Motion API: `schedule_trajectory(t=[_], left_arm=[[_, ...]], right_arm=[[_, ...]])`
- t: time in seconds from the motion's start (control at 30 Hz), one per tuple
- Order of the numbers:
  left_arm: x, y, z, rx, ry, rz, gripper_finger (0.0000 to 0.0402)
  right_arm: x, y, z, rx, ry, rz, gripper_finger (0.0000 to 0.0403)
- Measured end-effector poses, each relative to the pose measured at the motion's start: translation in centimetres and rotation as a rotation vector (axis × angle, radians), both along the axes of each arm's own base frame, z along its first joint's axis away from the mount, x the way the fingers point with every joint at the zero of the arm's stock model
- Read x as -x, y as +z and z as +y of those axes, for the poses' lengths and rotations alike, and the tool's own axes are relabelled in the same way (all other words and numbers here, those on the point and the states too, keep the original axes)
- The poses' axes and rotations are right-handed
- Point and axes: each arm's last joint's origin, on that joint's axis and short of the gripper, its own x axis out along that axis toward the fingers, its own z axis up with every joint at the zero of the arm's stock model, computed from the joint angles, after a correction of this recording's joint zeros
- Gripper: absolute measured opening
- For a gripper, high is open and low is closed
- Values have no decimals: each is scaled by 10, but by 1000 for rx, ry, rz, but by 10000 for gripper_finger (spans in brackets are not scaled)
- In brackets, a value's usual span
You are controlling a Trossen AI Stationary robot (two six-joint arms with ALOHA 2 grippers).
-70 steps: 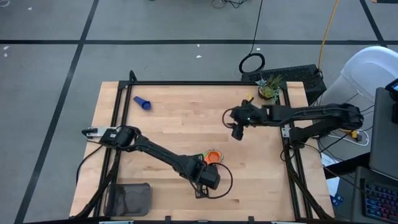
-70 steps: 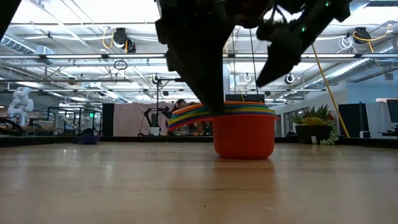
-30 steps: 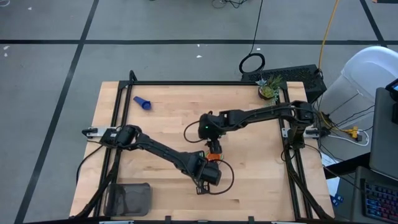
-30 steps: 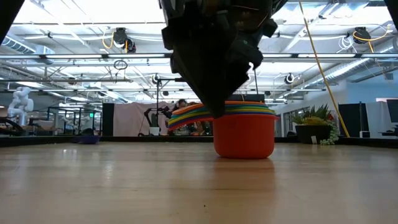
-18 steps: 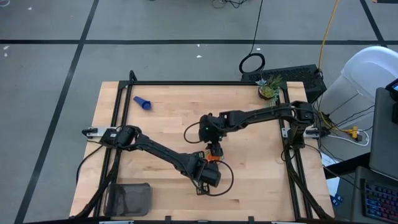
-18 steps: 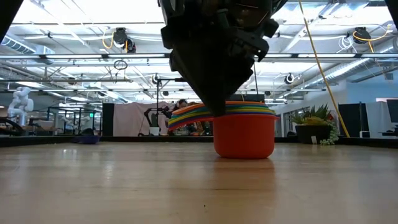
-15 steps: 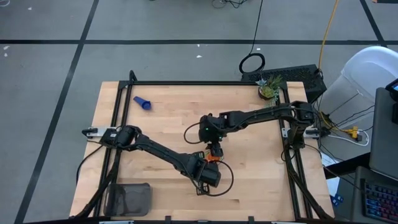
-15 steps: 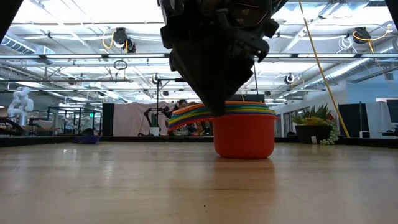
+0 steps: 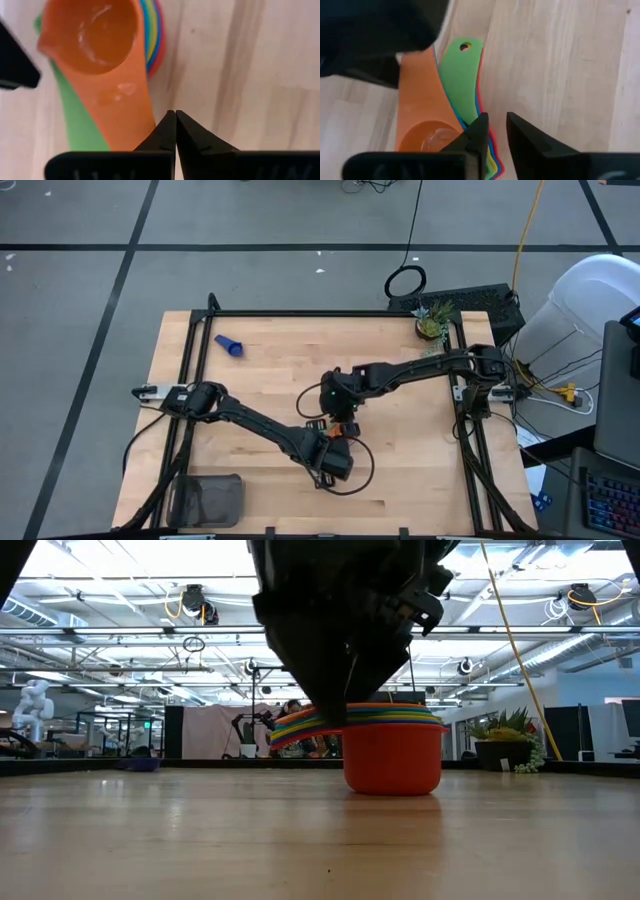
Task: Nest measuring cups in basket
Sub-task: Stack the orange measuring cup on top of the light blue measuring cup
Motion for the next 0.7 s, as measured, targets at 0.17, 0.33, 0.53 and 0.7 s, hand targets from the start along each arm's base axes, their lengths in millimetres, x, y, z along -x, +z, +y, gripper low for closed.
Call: schedule_trajectory(t=[0.17,0.33,0.53,0.7], left_arm=[[5,-1,2,-56,16,35,4],[5,-1,3,-73,21,36,6],[6,-1,4,-113,27,32,5],[8,-1,6,-164,30,43,4]], right_arm=[[0,0,0,1,0,1,30],[0,0,0,1,-1,1,19],[0,0,0,1,-1,1,18],[0,0,0,1,-1,2,18]])
